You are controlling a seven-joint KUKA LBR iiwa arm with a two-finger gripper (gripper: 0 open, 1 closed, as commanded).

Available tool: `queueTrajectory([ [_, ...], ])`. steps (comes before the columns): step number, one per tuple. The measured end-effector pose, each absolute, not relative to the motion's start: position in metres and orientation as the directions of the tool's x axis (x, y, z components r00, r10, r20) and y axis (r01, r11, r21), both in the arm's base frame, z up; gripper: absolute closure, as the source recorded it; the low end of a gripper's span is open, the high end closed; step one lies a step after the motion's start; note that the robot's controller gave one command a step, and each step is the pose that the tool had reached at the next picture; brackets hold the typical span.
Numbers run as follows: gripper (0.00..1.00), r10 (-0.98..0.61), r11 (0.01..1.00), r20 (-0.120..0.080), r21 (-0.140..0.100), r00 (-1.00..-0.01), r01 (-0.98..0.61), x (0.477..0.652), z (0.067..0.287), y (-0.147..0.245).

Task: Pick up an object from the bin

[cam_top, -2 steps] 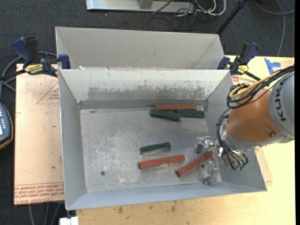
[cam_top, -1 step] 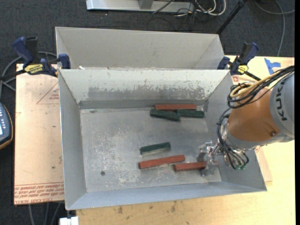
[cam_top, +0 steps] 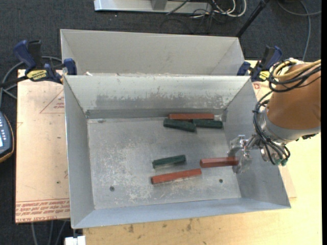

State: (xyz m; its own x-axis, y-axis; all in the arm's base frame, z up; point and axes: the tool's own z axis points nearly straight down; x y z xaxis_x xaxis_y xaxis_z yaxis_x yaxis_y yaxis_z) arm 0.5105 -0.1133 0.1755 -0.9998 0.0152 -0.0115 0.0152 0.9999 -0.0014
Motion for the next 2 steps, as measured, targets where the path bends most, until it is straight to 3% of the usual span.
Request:
queueTrajectory([
  [1,1.0,0.077,0.997,0.004,0.002,-0.997,0.077,0.511,0.066,-0.114],
  [2,1.0,-0.307,0.952,-0.004,-0.002,-0.952,-0.307,0.522,0.07,-0.149],
])
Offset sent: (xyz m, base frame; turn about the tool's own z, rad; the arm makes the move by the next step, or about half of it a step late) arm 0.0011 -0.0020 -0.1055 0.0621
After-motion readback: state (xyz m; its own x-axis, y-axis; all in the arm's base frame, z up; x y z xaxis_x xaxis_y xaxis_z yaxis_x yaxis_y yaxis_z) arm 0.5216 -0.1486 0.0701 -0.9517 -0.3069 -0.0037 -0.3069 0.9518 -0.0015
